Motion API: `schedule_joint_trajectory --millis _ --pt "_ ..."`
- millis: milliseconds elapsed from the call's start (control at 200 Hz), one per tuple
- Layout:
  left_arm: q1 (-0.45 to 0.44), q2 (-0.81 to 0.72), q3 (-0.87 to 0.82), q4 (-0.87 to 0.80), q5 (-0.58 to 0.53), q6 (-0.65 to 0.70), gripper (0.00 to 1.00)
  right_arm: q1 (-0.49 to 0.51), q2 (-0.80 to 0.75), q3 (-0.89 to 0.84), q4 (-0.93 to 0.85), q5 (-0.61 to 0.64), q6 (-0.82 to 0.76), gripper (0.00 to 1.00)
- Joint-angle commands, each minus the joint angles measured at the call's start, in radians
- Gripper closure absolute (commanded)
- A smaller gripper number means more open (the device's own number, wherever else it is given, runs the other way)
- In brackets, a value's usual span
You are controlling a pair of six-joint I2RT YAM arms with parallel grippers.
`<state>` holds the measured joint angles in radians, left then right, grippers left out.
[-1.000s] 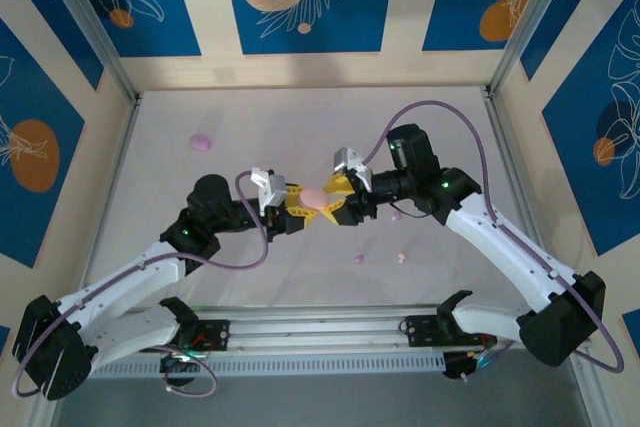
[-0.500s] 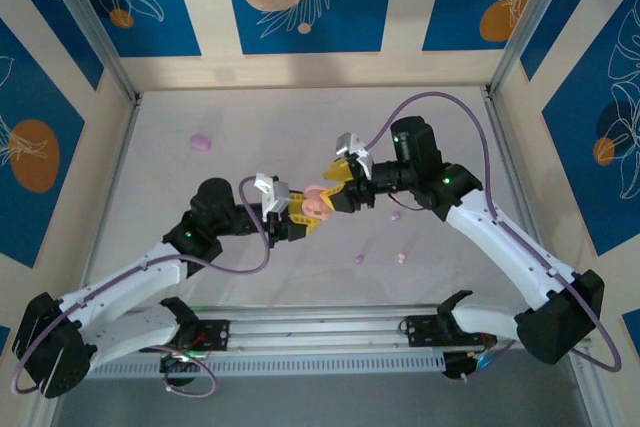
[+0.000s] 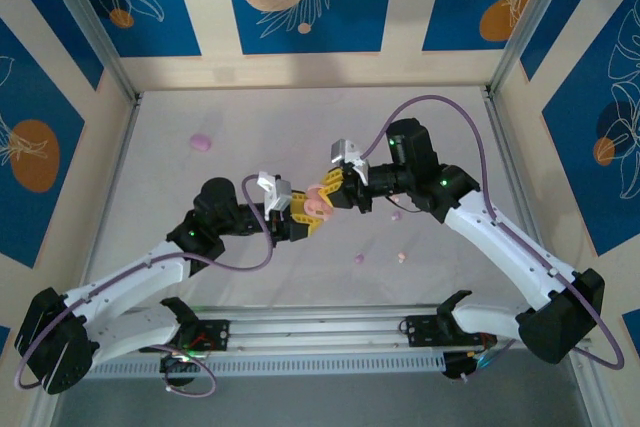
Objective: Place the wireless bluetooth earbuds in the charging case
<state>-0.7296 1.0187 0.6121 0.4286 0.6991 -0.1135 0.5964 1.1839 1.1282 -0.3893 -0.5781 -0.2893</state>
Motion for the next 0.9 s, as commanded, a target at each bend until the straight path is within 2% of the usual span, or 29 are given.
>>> schedule_joint_trajectory --millis 0,215,465,655,810,895 --pt "-0.01 0.006 -0.001 0.055 0.006 -0.018 0.6 0.011 -0.004 0.031 -0.012 0.011 -0.02 0.83" --pt "-0.011 0.023 0.009 0.061 0.004 -0.038 0.54 0.017 -0.017 0.016 0.014 0.035 -0.019 0.83" --pt "-0.01 0.032 0.016 0.061 0.001 -0.043 0.54 0.032 -0.017 0.007 0.009 0.066 -0.039 0.83" --pt "-0.01 0.032 0.015 0.071 0.003 -0.054 0.47 0.044 -0.021 -0.001 0.016 0.106 -0.063 0.83" --pt "-0.011 0.032 0.015 0.073 -0.001 -0.057 0.47 0.046 -0.028 -0.011 0.035 0.12 -0.068 0.83" --pt "-0.01 0.034 0.017 0.065 -0.004 -0.056 0.51 0.046 -0.03 -0.013 0.036 0.117 -0.068 0.82"
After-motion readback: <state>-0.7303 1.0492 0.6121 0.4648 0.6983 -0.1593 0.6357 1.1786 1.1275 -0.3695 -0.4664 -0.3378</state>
